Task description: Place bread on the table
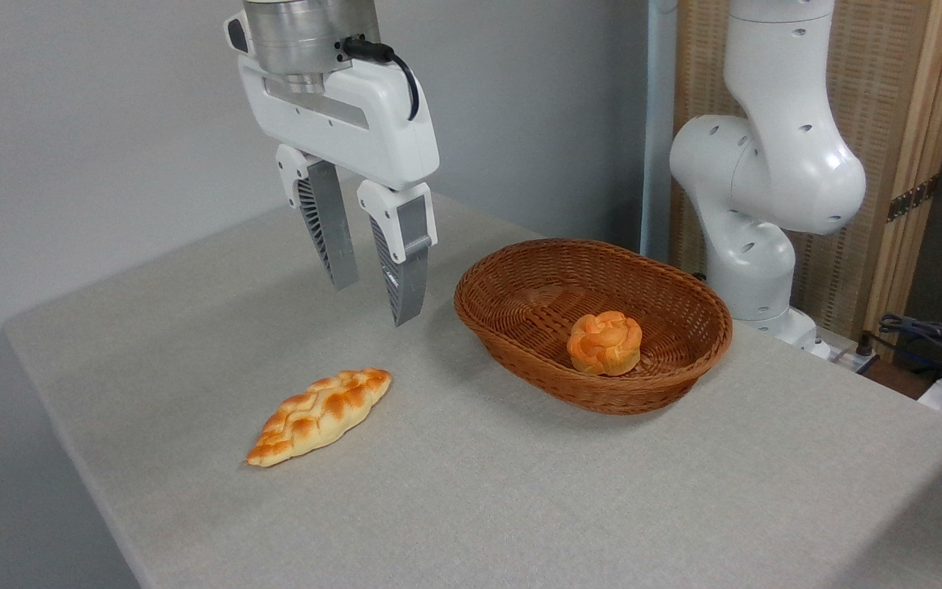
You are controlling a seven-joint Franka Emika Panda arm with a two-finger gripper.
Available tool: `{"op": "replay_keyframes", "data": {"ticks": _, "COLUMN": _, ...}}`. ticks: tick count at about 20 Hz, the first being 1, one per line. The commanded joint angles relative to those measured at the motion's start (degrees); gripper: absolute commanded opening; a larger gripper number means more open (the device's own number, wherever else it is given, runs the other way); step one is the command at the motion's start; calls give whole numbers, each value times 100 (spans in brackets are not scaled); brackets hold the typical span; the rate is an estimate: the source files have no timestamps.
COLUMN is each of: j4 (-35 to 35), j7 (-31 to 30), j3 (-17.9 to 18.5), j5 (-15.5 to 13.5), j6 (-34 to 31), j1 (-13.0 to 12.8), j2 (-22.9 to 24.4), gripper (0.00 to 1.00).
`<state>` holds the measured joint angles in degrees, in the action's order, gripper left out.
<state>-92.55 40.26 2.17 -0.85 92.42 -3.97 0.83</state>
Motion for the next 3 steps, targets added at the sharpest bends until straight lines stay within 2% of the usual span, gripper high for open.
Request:
{"op": "replay_keyframes", "data": {"ticks": 1, "j4": 114, "j7": 87, "j3": 29, "j5": -82, "j6": -224, "j1": -24, "j2": -39, "gripper": 100}}
{"op": "replay_keyframes", "data": {"ticks": 3, "j4": 114, "j7": 87, "j3": 29, "j5": -82, "j6": -225, "j1": -24, "j2": -39, "gripper": 100}}
